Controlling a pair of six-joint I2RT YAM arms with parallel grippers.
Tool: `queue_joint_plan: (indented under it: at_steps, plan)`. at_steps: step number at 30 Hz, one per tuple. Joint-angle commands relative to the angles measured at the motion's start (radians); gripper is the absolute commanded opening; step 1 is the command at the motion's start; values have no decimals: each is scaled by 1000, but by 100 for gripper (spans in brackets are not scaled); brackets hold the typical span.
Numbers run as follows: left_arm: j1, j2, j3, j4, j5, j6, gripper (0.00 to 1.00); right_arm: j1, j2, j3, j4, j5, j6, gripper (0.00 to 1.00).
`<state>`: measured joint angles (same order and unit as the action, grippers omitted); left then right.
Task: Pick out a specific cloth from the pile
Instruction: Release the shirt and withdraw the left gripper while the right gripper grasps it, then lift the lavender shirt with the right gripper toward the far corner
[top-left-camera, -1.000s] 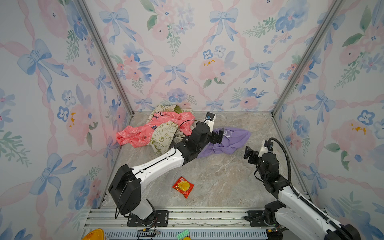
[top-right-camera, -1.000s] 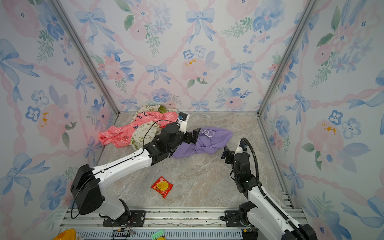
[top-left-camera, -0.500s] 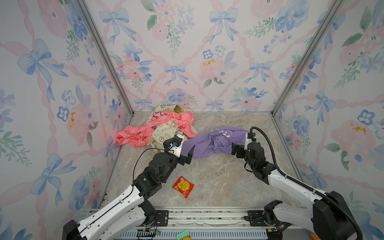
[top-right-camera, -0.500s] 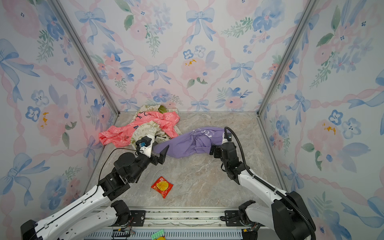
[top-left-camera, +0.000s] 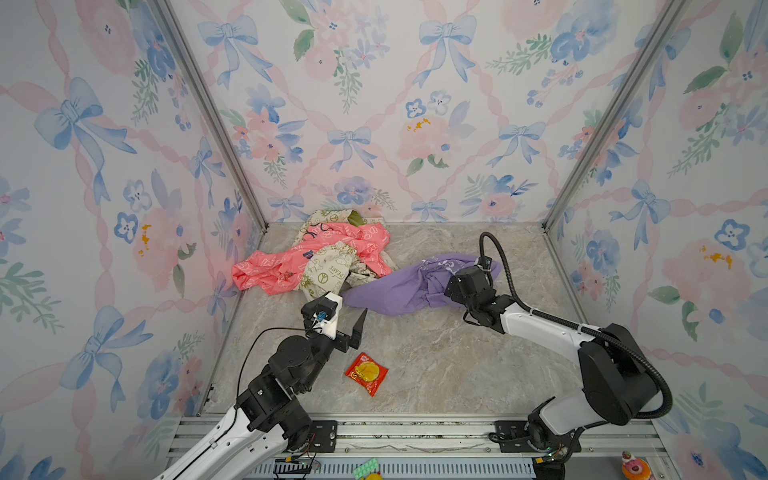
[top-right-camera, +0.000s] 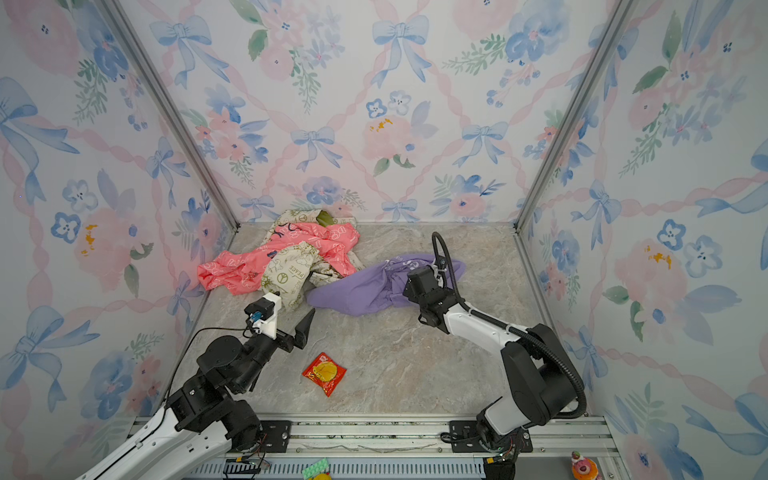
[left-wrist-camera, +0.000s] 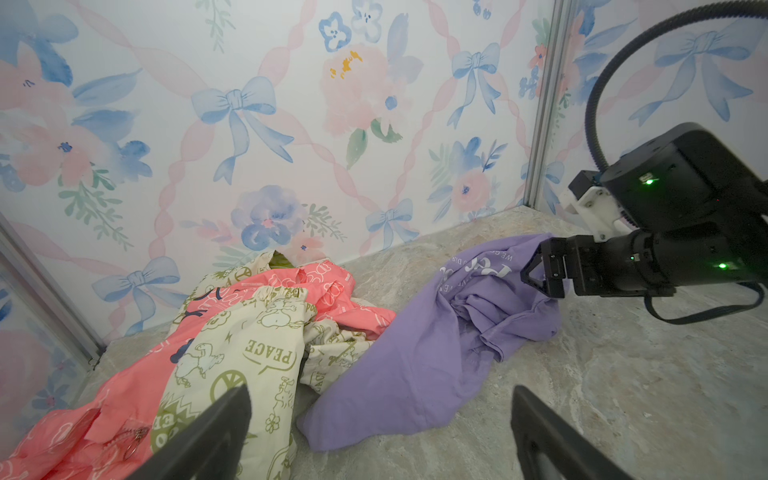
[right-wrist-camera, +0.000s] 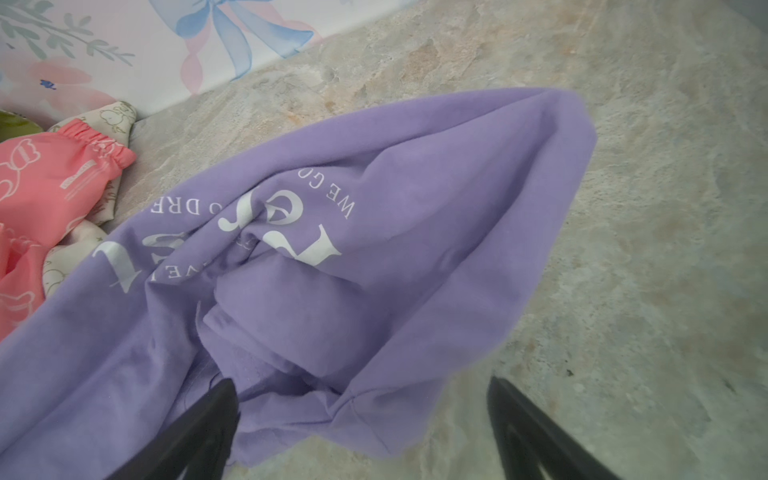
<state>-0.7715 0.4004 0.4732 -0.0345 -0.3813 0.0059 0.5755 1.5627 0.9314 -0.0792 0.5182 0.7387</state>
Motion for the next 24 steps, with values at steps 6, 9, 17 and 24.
queue_joint_plan:
  at_steps: [6,9,17,24]
  plan:
    - [5,1,-18,-30,23,-13,98,29,71,18,-92,93,218,85]
    - [6,9,-18,-31,44,-12,98,28,118,35,-98,97,248,81]
    - [6,-6,-19,-38,16,-7,98,13,197,68,-88,92,283,72]
    - [6,-3,-19,-41,-1,-4,98,-33,217,32,12,-1,295,53]
